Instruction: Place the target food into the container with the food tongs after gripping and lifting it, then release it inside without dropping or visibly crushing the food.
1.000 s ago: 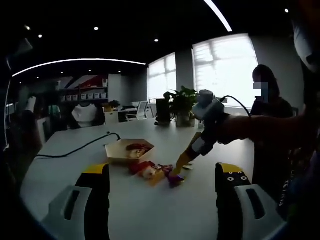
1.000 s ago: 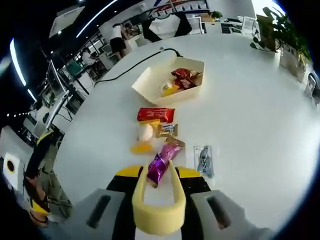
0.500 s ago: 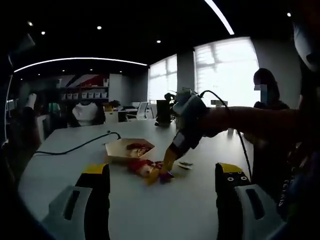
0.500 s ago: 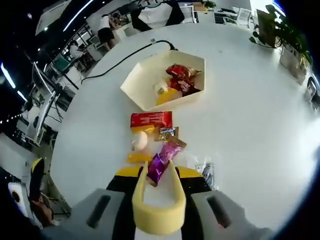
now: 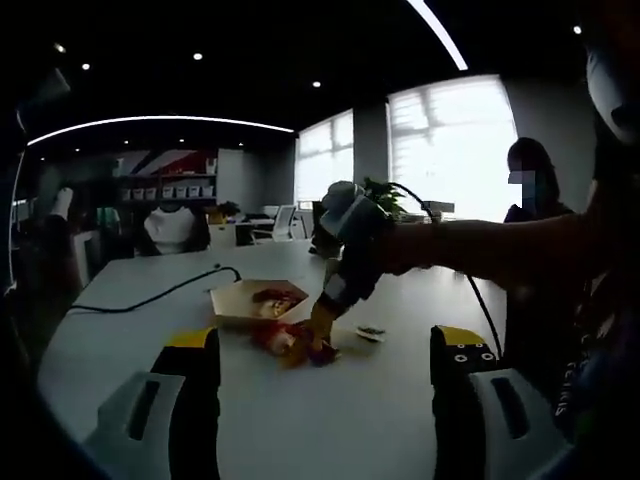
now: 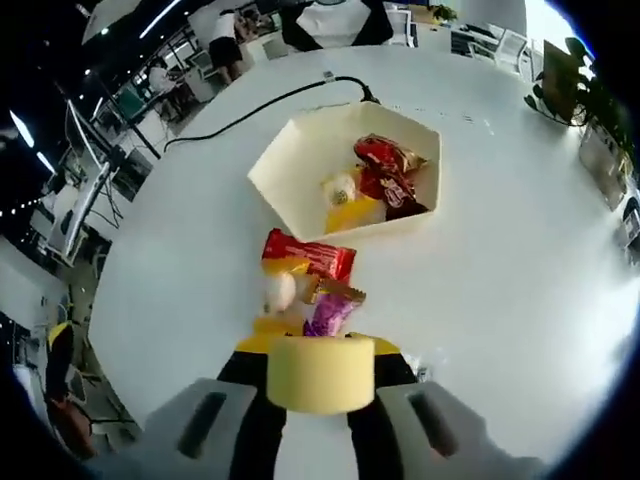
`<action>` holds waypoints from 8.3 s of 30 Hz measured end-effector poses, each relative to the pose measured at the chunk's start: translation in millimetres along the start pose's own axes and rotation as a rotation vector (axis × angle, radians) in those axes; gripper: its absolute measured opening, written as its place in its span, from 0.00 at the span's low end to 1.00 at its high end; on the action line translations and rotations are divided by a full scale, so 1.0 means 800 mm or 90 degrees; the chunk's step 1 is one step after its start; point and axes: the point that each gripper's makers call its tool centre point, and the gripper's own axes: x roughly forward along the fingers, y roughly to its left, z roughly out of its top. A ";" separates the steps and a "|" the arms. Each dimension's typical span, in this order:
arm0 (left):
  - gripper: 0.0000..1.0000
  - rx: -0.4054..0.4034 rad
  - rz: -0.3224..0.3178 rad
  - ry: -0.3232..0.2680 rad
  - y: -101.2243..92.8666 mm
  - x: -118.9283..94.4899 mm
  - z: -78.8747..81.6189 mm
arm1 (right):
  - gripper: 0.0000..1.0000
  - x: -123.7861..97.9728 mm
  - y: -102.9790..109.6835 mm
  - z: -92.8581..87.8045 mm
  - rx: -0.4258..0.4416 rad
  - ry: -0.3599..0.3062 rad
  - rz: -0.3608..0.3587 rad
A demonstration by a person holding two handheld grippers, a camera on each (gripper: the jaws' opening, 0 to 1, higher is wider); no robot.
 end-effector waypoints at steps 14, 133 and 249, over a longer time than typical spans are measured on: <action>0.92 0.006 0.008 0.017 0.003 0.000 -0.006 | 0.16 -0.046 -0.010 -0.016 -0.005 -0.114 0.038; 0.06 -0.455 -0.511 -0.198 -0.124 0.093 0.117 | 0.23 -0.255 0.055 -0.004 -0.096 -0.450 0.464; 1.00 0.052 -0.079 -0.004 -0.023 -0.020 0.017 | 0.22 -0.025 0.053 0.057 -0.042 -0.356 0.169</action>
